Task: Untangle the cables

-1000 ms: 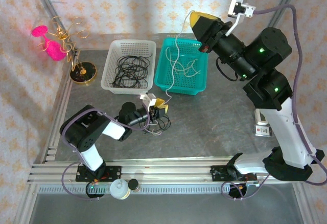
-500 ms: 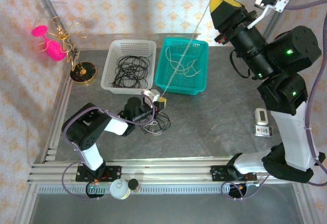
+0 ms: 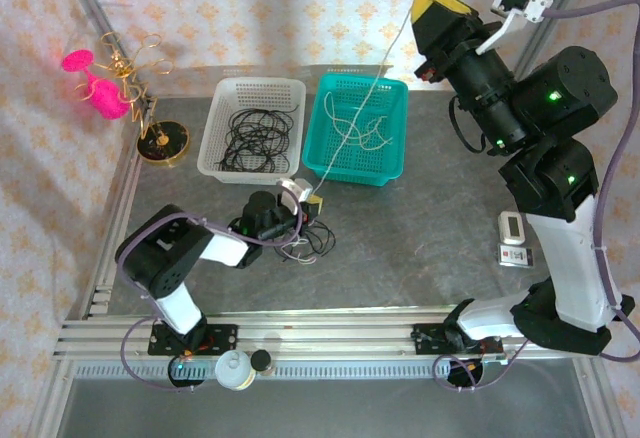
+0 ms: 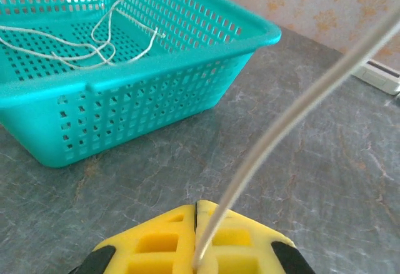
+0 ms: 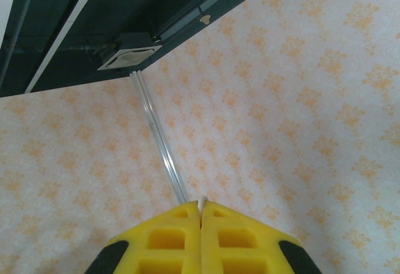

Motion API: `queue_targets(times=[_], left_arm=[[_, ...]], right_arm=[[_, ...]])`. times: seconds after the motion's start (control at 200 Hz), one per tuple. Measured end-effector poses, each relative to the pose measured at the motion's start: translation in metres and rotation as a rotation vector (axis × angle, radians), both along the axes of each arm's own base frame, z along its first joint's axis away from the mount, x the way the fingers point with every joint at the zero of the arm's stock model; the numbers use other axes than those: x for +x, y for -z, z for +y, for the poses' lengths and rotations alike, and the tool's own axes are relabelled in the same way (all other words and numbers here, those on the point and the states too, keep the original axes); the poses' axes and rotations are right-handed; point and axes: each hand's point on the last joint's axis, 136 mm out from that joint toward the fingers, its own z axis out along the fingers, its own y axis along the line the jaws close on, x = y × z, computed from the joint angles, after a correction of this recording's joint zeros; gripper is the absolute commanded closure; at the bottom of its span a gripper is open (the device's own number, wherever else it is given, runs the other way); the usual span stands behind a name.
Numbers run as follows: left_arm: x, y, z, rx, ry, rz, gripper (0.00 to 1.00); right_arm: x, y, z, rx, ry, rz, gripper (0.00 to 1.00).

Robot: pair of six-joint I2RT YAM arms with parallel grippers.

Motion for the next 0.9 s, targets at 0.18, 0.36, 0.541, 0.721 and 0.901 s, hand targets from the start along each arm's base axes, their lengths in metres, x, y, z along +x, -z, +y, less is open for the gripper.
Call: queue_targets(times=[0.18,0.36,0.541,0.721,0.901], left_arm=[[-0.004,-0.084,0.008,-0.064,-0.026,-0.124,1.0],[-0.013,-0.178,0.018,-0.129,-0.051,-0.271,1.0],[-0.031,-0.225,0.03,-0.157,-0.057,-0.326,1.0],[-0.037,-0.256,0.037,-0.16,-0.069,-0.325,1.0],[-0.038,-0.275,0.039,-0.154,-0.076,-0.277,1.0]], right_arm=[[0.008,0.003,-0.003,0.001,0.033,0.0,1.0],[0.028,0.023,-0.006,-0.027,0.082,0.038,1.0],[0.046,0.048,-0.021,-0.052,0.149,0.088,1.0],[0.059,0.072,-0.04,-0.056,0.211,0.138,1.0],[0.077,0.124,-0.055,-0.047,0.258,0.243,1.0]])
